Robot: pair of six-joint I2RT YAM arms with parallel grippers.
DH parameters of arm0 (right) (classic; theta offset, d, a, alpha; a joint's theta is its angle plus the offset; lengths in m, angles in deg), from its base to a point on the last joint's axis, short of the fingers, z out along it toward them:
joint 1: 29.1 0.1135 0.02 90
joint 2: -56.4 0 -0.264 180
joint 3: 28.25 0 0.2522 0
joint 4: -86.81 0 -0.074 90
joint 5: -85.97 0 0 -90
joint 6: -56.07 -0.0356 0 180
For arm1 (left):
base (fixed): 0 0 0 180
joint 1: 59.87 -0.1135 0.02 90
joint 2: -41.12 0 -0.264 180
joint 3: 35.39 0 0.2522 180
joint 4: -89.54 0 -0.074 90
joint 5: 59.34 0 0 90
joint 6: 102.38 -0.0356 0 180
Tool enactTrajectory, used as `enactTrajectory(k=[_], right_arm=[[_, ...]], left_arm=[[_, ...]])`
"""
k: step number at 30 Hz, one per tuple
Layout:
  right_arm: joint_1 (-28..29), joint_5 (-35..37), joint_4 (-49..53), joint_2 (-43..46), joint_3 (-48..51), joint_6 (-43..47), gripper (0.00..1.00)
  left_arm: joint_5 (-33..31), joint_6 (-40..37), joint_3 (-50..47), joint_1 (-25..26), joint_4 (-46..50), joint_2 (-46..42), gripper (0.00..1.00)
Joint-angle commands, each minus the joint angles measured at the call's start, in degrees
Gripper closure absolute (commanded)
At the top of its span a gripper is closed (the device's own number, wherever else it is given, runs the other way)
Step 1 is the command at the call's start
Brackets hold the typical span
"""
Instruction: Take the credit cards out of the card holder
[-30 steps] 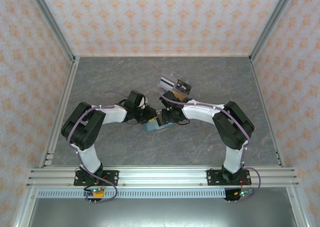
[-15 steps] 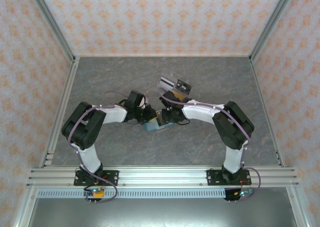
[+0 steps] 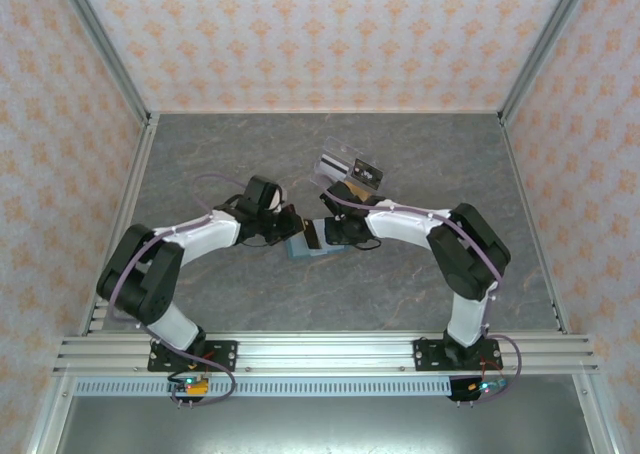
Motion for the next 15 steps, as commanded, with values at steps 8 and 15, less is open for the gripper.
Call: enactTrajectory(k=[8, 15], right_arm=[[-2.9, -10.6, -4.6, 12.2, 1.4, 3.0, 0.52], [-10.1, -30.8, -17.5, 15.1, 4.7, -1.8, 0.31]], left_arm=[[-8.4, -2.6, 2.5, -1.3, 10.6, -13.2, 0.95], [-1.1, 2.7, 2.4, -1.9, -0.5, -15.2, 0.95]])
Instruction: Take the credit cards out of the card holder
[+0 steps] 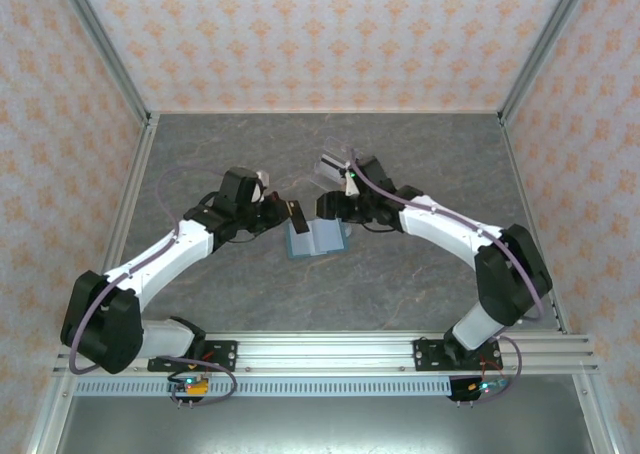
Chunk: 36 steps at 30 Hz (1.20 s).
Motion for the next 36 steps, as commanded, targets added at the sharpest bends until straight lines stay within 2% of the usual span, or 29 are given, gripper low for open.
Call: enactTrajectory(k=[1, 6, 9, 12, 18, 22, 28, 36], right_arm=[[-3.4, -13.8, -9.4, 1.5, 2.2, -3.3, 0.28], [-6.8, -21.6, -17.3, 0.6, 3.6, -8.9, 0.23], [-8.6, -25.8, -25.0, -0.5, 5.8, -14.9, 0.23], [-8.6, -27.3, -28.3, -0.9, 6.6, -16.8, 0.27], [-8.7, -28.7, -32.1, -0.4, 7.9, -19.1, 0.40], [-8.8, -29.0, -34.0, -0.4, 8.3, -20.2, 0.55], [-8.9, -29.2, -38.7, -0.1, 9.9, -22.2, 0.66], [-8.9, -29.5, -39.8, -0.4, 10.2, -23.2, 0.79]], left_arm=[[4.6, 3.5, 1.5, -0.8, -7.6, 0.1, 0.95], [10.1, 8.3, 0.6, -1.4, -16.7, 1.6, 0.96], [12.2, 10.7, -0.1, -1.7, -20.9, 2.2, 0.96], [13.5, 11.9, -0.1, -1.9, -22.5, 2.9, 0.96], [14.5, 13.1, -0.1, -2.0, -24.2, 3.7, 0.96], [13.6, 12.1, -0.1, -2.1, -22.7, 3.9, 0.96], [13.9, 12.5, -1.2, -2.6, -23.6, 4.8, 0.97], [14.3, 12.7, -1.4, -2.9, -24.1, 5.0, 0.96]])
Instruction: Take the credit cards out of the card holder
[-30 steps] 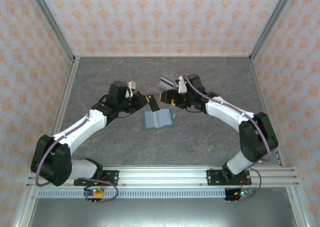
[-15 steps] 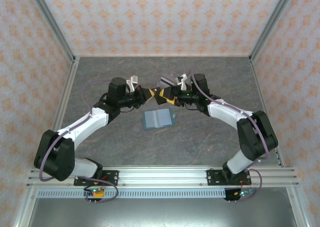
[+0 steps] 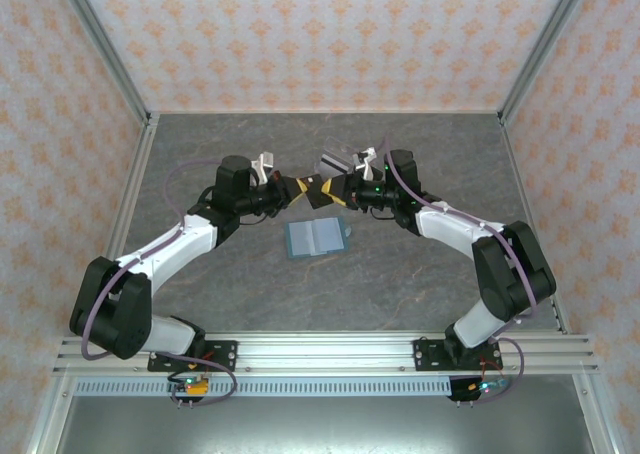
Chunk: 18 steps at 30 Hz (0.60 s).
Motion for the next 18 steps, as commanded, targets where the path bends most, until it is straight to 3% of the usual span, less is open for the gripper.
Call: enactTrajectory(k=[1, 6, 8, 13, 18], right_arm=[[0.0, -2.1, -5.0, 0.3, 0.3, -0.8, 0.81], [0.1, -1.6, -4.9, 0.0, -0.1, -0.5, 0.95], [0.0, -0.8, -2.3, 0.2, -0.6, 1.7, 0.99], [-0.3, 8.6, 14.1, 2.9, -4.9, 16.1, 1.00], [-0.5, 25.4, 30.1, 5.9, -11.7, 35.1, 1.00]], left_arm=[[1.3, 0.9, -0.8, -0.3, -2.6, 0.6, 0.96], [1.5, 1.2, -1.0, -0.3, -2.6, 0.9, 0.94], [0.7, 0.6, -0.7, -0.4, -0.7, 0.8, 0.87], [-9.9, -5.1, 1.0, -0.7, 13.8, -1.5, 0.40], [-23.9, -9.7, 2.5, -0.9, 26.8, -3.4, 0.16]])
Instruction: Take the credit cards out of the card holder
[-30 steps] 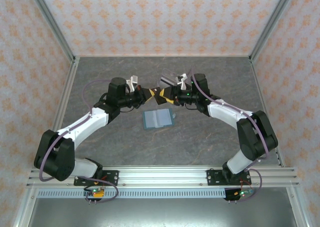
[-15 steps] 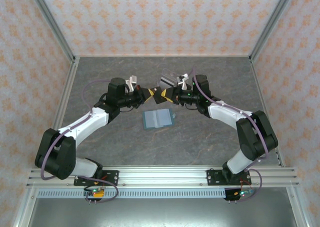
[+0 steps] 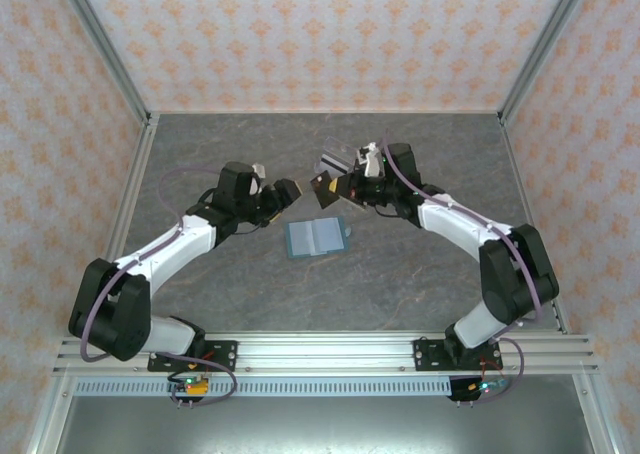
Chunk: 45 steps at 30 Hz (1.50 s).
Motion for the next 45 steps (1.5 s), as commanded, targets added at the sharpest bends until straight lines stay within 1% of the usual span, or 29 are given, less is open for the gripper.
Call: enactTrajectory(k=[1, 3, 5, 9, 13, 16, 19, 23, 27, 32, 38, 45], right_arm=[[-0.3, 15.7, 12.2, 4.3, -5.6, 18.8, 1.00], [-0.4, 21.7, 14.6, 4.8, -7.3, 27.0, 1.00], [-0.9, 23.5, 16.6, 4.2, -9.1, 34.6, 1.00], [-2.1, 24.1, 21.5, 1.6, -14.9, 47.3, 1.00], [-2.4, 24.7, 24.8, -2.0, -19.5, 57.8, 1.00], [-3.3, 25.8, 27.3, -5.2, -22.7, 62.3, 1.00], [-5.0, 23.5, 31.8, -8.1, -26.0, 66.3, 1.00], [-7.0, 20.9, 33.2, -10.1, -27.4, 68.6, 1.00], [-7.5, 19.3, 33.9, -12.4, -28.3, 70.0, 1.00], [-7.6, 19.9, 34.1, -15.2, -29.9, 70.6, 1.00], [-7.6, 21.8, 33.9, -18.4, -31.6, 71.3, 1.00], [-7.6, 21.7, 35.5, -21.0, -33.2, 72.0, 1.00]], left_arm=[[-12.7, -4.9, 2.5, -0.4, 12.3, -2.7, 0.13], [-15.7, -6.0, 2.4, -0.5, 15.0, -2.9, 0.08], [-17.6, -6.9, 2.0, -0.5, 16.2, -3.5, 0.05], [-19.8, -7.8, 1.3, -0.6, 17.7, -4.3, 0.00], [-20.4, -8.4, 1.2, -0.7, 18.6, -5.0, 0.00], [-20.6, -8.8, 1.1, -0.7, 19.1, -5.4, 0.00], [-20.3, -9.2, 1.2, -0.8, 19.7, -5.6, 0.00], [-19.9, -9.5, 1.1, -1.0, 19.9, -5.5, 0.00], [-19.4, -9.1, 0.9, -1.0, 19.8, -4.6, 0.00], [-17.6, -8.7, 0.7, -1.0, 19.3, -3.6, 0.00], [-17.3, -8.9, 0.7, -1.0, 19.3, -3.7, 0.00], [-17.0, -8.8, 0.7, -1.0, 19.1, -3.1, 0.00]])
